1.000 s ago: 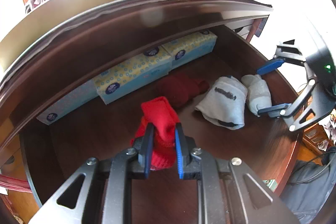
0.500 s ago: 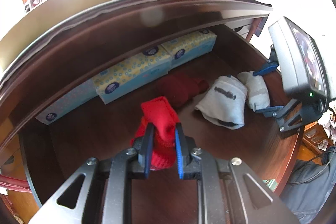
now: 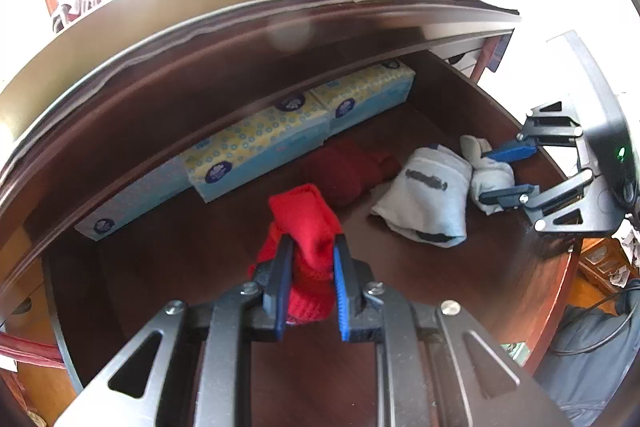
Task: Take underwear out of drawer
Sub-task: 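Grasp the grey-white sock with the right gripper while the left gripper holds the red sock, then lift both held socks out of the drawer toward the tray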
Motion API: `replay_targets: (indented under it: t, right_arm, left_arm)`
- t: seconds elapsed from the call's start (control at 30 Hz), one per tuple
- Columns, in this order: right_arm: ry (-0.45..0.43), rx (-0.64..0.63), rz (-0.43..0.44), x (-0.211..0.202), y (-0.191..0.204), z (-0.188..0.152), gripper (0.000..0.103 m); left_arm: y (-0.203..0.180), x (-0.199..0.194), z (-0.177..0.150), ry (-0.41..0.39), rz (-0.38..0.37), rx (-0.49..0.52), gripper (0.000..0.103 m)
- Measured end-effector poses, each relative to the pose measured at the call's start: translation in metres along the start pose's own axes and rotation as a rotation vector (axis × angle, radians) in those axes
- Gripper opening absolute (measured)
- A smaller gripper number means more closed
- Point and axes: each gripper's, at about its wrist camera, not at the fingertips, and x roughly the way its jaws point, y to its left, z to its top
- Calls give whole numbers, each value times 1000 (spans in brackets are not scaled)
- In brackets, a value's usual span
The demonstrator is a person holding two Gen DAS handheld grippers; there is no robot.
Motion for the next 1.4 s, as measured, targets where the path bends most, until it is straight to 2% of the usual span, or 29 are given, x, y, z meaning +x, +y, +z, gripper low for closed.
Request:
replay_targets:
  t: [0.33, 0.67, 0.93, 1.1, 1.4]
  right_arm:
    - [-203, 153, 51, -26, -24, -25, 37]
    - [-389, 212, 108, -69, -28, -32, 37]
    - [-421, 211, 148, -80, -30, -25, 37]
    - [-435, 214, 177, -67, -32, -19, 37]
    - [-461, 209, 212, -66, -34, -21, 37]
  left_arm:
    - [-2, -4, 1, -15, 26, -3, 16]
    - [0, -8, 0, -23, 41, -14, 16]
    - [-2, -7, 1, -25, 61, -20, 16]
    - [-4, -7, 2, -29, 70, -21, 16]
    - [-6, -8, 3, -47, 156, -13, 16]
